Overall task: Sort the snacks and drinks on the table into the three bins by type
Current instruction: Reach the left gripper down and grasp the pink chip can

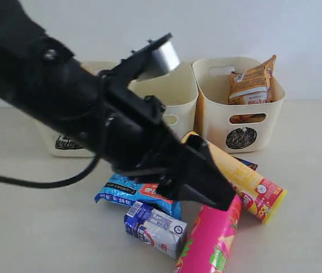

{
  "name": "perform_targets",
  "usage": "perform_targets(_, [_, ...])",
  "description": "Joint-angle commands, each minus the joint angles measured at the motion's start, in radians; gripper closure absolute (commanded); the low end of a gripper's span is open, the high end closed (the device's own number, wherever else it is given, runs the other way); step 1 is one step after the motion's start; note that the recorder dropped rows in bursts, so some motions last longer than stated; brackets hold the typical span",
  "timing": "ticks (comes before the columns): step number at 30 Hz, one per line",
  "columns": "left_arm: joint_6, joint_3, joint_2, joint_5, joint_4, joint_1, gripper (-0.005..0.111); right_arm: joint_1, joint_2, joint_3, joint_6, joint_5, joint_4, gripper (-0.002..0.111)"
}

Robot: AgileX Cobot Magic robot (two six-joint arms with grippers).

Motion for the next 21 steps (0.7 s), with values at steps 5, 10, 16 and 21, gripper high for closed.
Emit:
perform_targets(5, [-0.564,-0.335,0.274,0.161,0.526,-0.166,0.031,-0.001,-0.005,0.004,-0.003,-0.007,-0.010,0.107])
perform_targets(10, [-0.640,-0.472,0.427,0.215,0.589,-0.211,0.031,-0.001,-0.005,0.004,-0.003,-0.007,-0.010,0.107])
perform_targets(16, [-0.690,-0.562,0.540,0.200,0.623,-0.215,0.028,-0.001,-0.005,0.004,-0.003,-0.007,-0.008,0.107])
perform_targets(21, [-0.729,-0.604,0.611,0.220,0.668,-0.215,0.022,-0.001,-0.005,0.004,-0.003,-0.007,-0.008,0.107])
